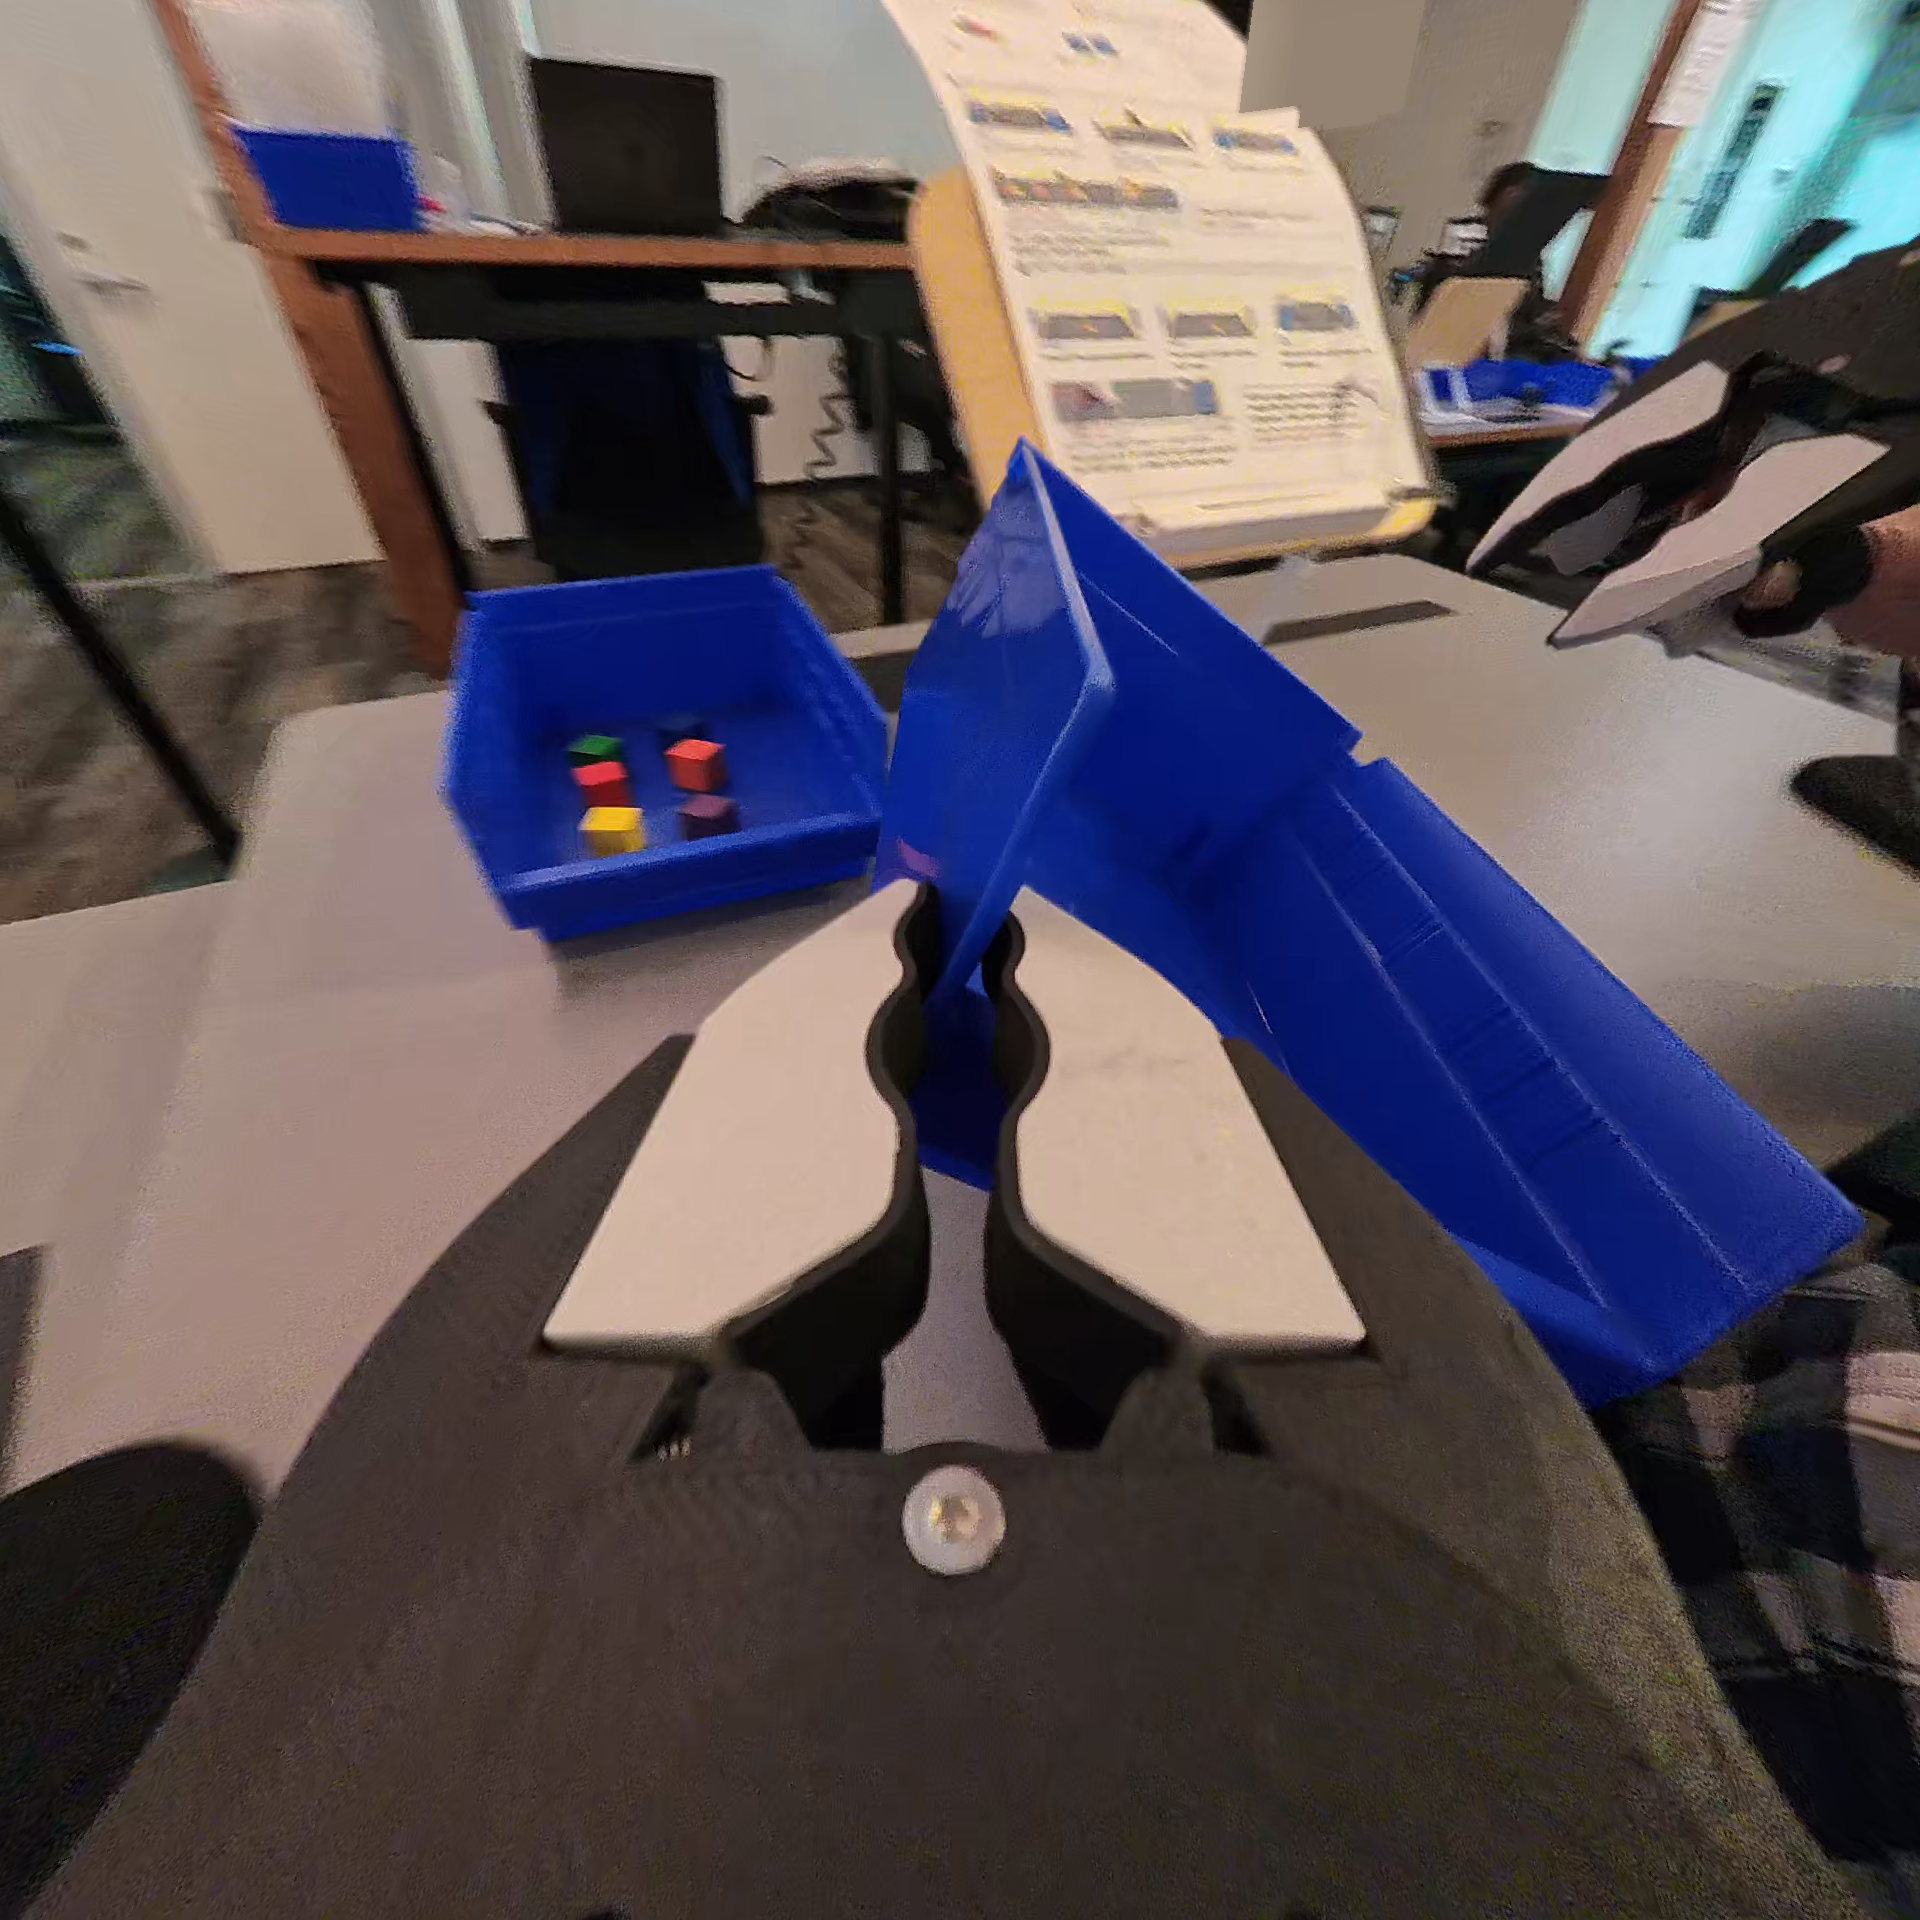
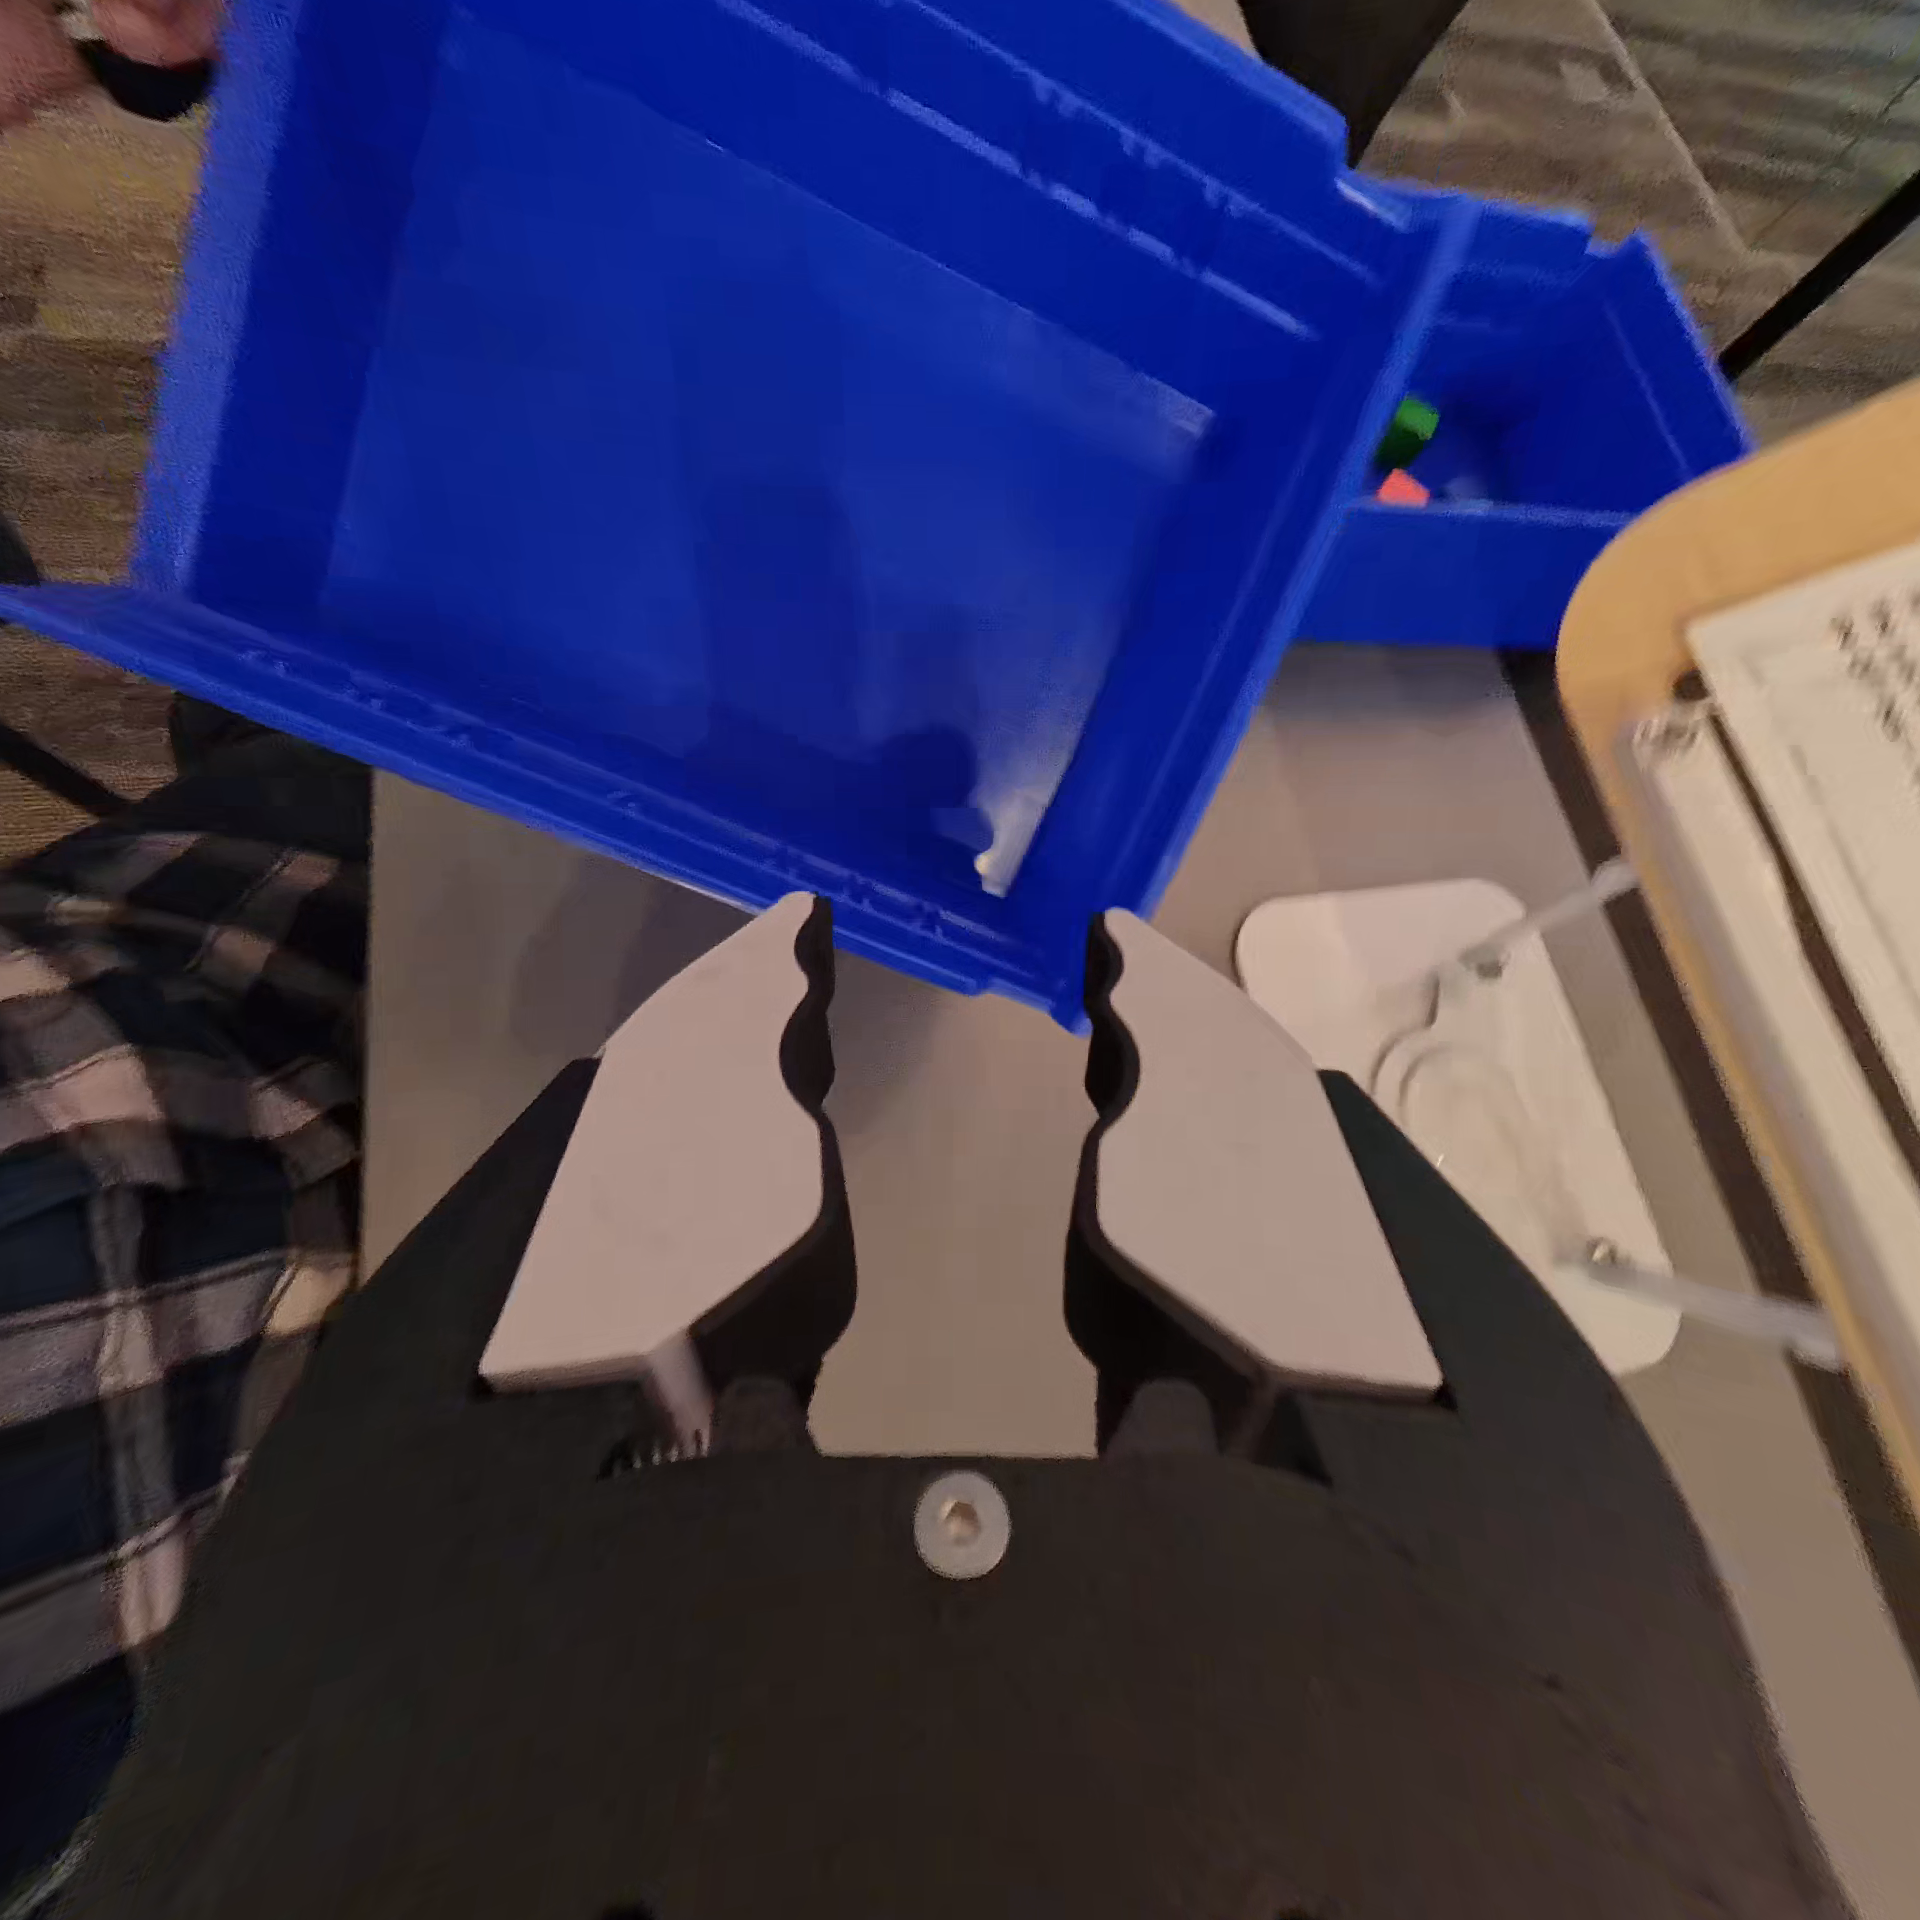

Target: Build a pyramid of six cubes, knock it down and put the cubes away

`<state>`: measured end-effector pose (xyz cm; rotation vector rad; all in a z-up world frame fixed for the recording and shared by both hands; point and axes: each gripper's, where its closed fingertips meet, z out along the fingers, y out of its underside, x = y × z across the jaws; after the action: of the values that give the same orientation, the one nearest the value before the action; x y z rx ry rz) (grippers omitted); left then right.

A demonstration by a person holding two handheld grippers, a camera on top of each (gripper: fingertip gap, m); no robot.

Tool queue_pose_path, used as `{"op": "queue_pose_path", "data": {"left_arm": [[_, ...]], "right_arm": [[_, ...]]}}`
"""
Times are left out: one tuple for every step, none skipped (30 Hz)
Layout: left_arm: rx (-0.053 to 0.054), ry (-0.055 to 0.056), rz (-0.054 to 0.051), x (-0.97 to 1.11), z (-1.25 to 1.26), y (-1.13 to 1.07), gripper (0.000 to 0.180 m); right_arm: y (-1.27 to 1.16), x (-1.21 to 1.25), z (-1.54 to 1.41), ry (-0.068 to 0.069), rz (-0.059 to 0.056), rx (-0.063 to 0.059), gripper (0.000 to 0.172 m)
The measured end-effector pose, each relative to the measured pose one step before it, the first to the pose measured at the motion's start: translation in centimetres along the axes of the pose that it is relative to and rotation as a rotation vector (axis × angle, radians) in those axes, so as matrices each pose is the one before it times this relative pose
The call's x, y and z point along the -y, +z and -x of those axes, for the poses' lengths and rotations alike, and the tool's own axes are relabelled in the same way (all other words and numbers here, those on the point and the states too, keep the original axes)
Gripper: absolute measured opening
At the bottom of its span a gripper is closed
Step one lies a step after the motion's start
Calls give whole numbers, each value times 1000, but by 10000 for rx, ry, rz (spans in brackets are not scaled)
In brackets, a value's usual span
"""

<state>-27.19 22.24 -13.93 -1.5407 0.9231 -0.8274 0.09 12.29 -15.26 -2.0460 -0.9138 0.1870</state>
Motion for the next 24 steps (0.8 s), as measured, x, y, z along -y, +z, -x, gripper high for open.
{"op": "queue_pose_path", "data": {"left_arm": [[-444, -82, 164, -423, -952, 1568, 8], [-421, -60, 164, -434, -911, 1631, 8], [-404, -49, 193, -455, -851, 1696, 8], [-402, -40, 204, -409, -794, 1741, 8], [-405, -28, 203, -377, -753, 1783, 8], [-422, -120, 105, -226, -705, 1765, 8], [-446, -194, -30, 25, -626, 1660, 8], [-394, -105, 123, -51, -563, 1651, 8], [-361, -42, 130, 6, -536, 1624, 8], [-341, -39, 60, 132, -532, 1536, 8], [-257, 20, 109, 120, -457, 1483, 8], [-195, 43, 133, 118, -402, 1459, 8], [-193, 39, 92, 167, -409, 1421, 8], [-191, 63, 87, 142, -402, 1406, 8], [-153, 115, 134, 61, -368, 1425, 7], [-138, 53, 114, 42, -316, 1427, 7], [-157, -65, 61, 47, -280, 1424, 7], [-135, -73, 73, 10, -239, 1424, 7], [-93, -23, 89, -58, -178, 1434, 7], [-93, -13, 66, -47, -179, 1399, 6], [-79, 7, 56, -29, -162, 1346, 6], [-37, 2, 50, -24, -130, 1273, 6], [-34, -15, 31, -7, -113, 1195, 6], [-27, 24, 21, 39, -105, 1088, 5]], "right_arm": [[-1061, -1078, 553, 176, 107, 63, 45], [-936, -1053, 624, 120, 87, 64, 44], [-818, -1052, 661, 54, 104, 29, 43], [-690, -1100, 569, 80, 160, -35, 43], [-601, -995, 643, 73, 113, 9, 43], [-538, -821, 718, 42, 20, 55, 43], [-501, -793, 623, 59, 41, 15, 42], [-459, -804, 539, 64, 71, -16, 42], [-452, -723, 466, 72, 42, -3, 42], [-471, -561, 416, 43, -43, -5, 42], [-488, -471, 239, 46, -86, -102, 41], [-442, -523, 201, 83, -28, -94, 41], [-373, -483, 299, 74, -27, -27, 42], [-291, -400, 362, 13, -70, -36, 42], [-228, -457, 285, -7, -1, -119, 43], [-124, -496, 265, -15, 69, -150, 45], [-65, -379, 240, -35, 27, -184, 47], [-14, -255, 279, -69, -34, -187, 49], [83, -193, 395, -65, -22, -103, 52], [151, -126, 453, -65, -20, -61, 55], [214, -30, 434, -117, -61, -66, 57], [290, 20, 439, -169, -71, -55, 59], [362, -7, 370, -193, -47, -88, 60], [462, -163, 279, -259, 69, -119, 59]]}}
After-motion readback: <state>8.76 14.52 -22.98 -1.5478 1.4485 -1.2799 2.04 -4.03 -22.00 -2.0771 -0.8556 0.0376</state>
